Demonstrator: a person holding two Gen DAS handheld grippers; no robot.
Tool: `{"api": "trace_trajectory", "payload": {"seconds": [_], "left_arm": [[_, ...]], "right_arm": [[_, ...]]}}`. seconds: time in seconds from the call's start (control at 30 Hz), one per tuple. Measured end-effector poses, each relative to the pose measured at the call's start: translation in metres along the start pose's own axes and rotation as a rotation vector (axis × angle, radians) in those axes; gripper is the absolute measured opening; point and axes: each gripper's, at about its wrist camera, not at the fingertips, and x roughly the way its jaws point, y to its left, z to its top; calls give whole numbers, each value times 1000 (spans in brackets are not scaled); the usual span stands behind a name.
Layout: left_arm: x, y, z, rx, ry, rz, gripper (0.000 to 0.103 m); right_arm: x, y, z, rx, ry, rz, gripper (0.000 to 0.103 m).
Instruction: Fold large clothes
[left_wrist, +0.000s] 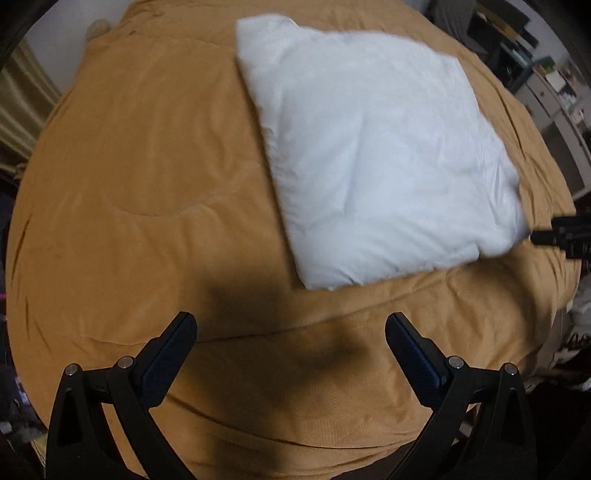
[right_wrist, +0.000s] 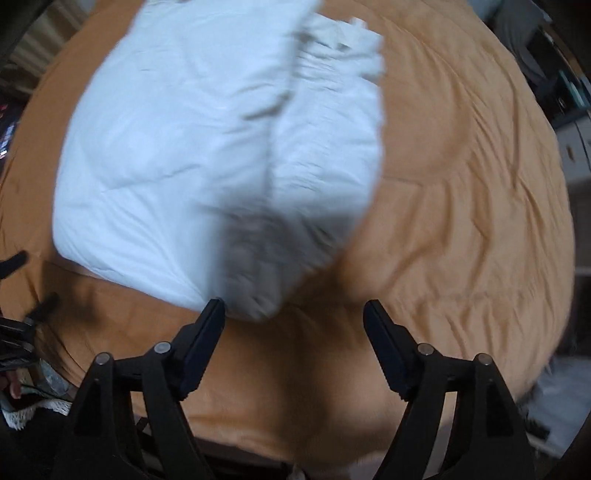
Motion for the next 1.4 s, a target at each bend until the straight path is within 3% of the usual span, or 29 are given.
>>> {"api": "trace_trajectory", "payload": {"seconds": [0.03, 0.07, 0.1, 0.2, 0.23, 0.33, 0.47, 0.53, 0.6, 0.7, 0.77, 0.9, 1.2, 1.4], "left_arm": [[-21, 4, 7, -23, -50, 33, 102], [-40, 6, 18, -43, -42, 48, 102], [-55, 7, 24, -72, -38, 35, 102], [-122, 13, 47, -237, -146, -35, 102], [-143, 13, 60, -272, -175, -37, 102], [-203, -1, 56, -292, -238, -56, 102], [-242, -13, 33, -340, -258, -195, 102], [-244, -19, 20, -335, -193, -215, 102], [-240, -29, 10, -316, -204, -222, 103], [-224, -38, 0, -290, -236, -122, 103], [-206, -37, -2, -289, -244, -99, 103], [-180, -25, -7, -311, -154, -119, 103], [-194, -30, -8, -273, -236, -64, 103], [-206, -46, -9, -204, -309, 84, 103]], "right_arm": [[-8, -5, -4, 21, 29, -20, 78], [-19, -9, -6, 38, 42, -18, 78], [-33, -10, -9, 58, 46, -11, 78], [-89, -2, -6, 99, 23, 15, 79], [-109, 1, -12, 105, 1, 19, 80], [-178, 12, -29, 114, -112, 39, 103], [-223, 14, -78, 158, -233, 81, 103], [-219, 12, -89, 151, -234, 126, 103], [-202, 17, -95, 120, -234, 127, 103], [-177, 29, -98, 54, -247, -24, 103], [-167, 34, -101, 32, -242, -103, 103], [-157, 32, -104, 19, -193, -40, 103], [-163, 45, -110, -23, -199, -13, 103], [-167, 49, -114, -24, -202, 21, 103]]}}
